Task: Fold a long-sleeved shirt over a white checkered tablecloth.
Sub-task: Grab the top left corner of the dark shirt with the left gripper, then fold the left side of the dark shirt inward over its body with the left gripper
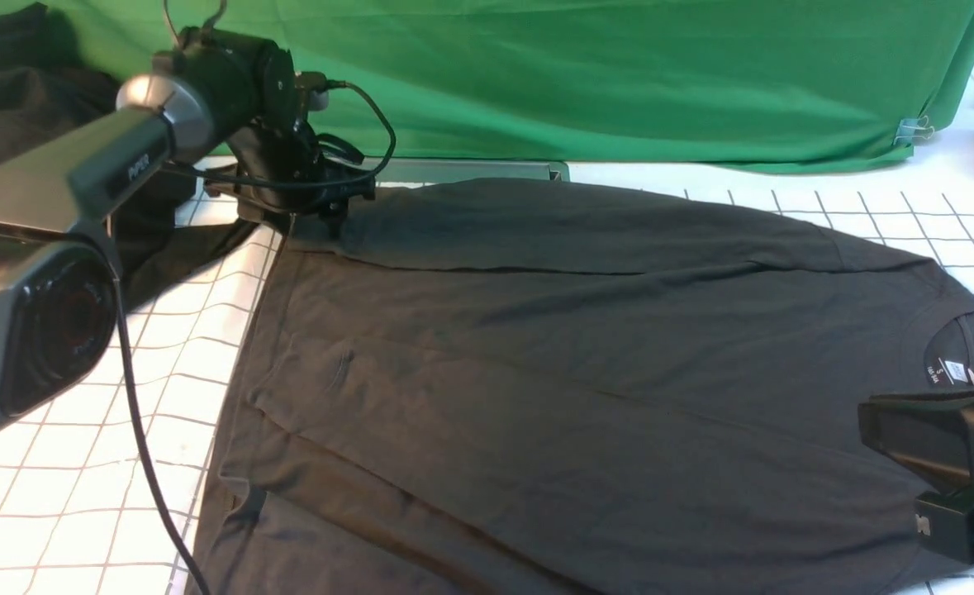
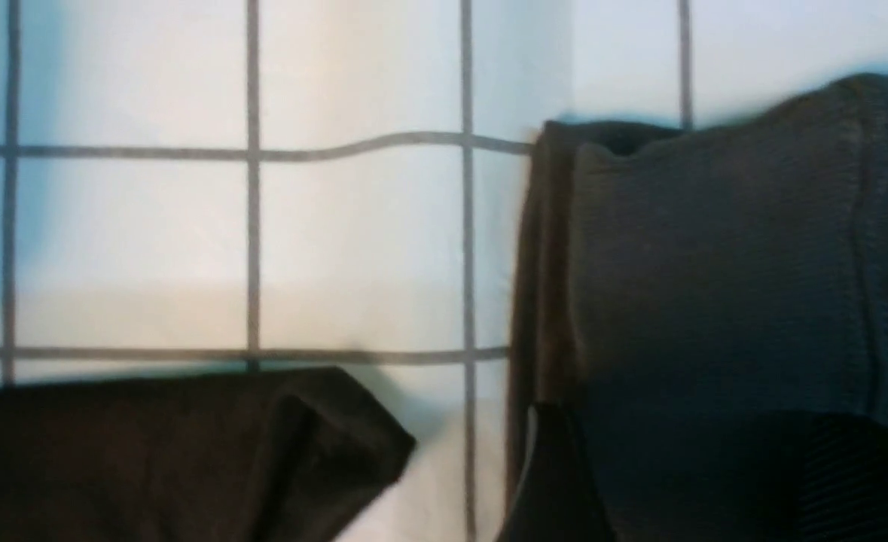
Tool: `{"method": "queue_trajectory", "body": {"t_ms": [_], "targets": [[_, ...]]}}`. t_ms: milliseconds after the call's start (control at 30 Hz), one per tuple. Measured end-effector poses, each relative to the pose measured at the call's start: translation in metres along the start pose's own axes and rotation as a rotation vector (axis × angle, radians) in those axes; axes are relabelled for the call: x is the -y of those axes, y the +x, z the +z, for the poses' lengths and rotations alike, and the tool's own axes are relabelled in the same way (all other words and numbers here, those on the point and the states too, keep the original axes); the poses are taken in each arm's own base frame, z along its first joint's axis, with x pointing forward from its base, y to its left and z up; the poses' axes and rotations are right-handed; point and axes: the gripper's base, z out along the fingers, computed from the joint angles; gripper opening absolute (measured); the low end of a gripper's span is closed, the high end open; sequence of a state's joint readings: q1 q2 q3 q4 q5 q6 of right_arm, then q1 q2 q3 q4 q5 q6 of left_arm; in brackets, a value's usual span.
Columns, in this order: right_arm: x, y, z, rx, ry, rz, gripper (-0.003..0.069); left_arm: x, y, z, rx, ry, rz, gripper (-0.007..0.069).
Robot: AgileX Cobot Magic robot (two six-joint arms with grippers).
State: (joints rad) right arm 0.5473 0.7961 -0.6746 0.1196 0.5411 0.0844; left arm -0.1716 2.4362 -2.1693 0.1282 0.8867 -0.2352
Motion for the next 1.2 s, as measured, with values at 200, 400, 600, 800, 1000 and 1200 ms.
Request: {"method": "queue_trajectory", "body": {"t_ms": [200, 400, 600, 800, 1000, 1200], "targets": [[0.0, 0.0, 0.0, -0.001, 0.0, 0.0, 0.0019, 0.001, 0.001, 0.005, 0.002, 0.009, -0.007, 0.0401], [0.0, 0.0, 0.0, -0.003, 0.0, 0.0, 0.0019, 0.002, 0.001, 0.005, 0.002, 0.024, 0.015, 0.0231], [0.0, 0.003, 0.0, -0.03, 0.003, 0.001, 0.002, 0.004, 0.002, 0.005, -0.008, 0.045, 0.05, 0.0034], [0.0, 0.004, 0.0, -0.04, 0.005, 0.012, 0.002, 0.002, -0.002, -0.025, -0.044, 0.051, 0.056, 0.0033], [0.006, -0.001, -0.001, -0.073, 0.077, 0.027, 0.002, 0.002, -0.011, -0.109, -0.061, 0.125, 0.065, 0.0033], [0.014, -0.019, -0.005, -0.174, 0.225, -0.042, 0.002, 0.0, 0.003, -0.151, -0.097, 0.157, 0.081, 0.0033]]}}
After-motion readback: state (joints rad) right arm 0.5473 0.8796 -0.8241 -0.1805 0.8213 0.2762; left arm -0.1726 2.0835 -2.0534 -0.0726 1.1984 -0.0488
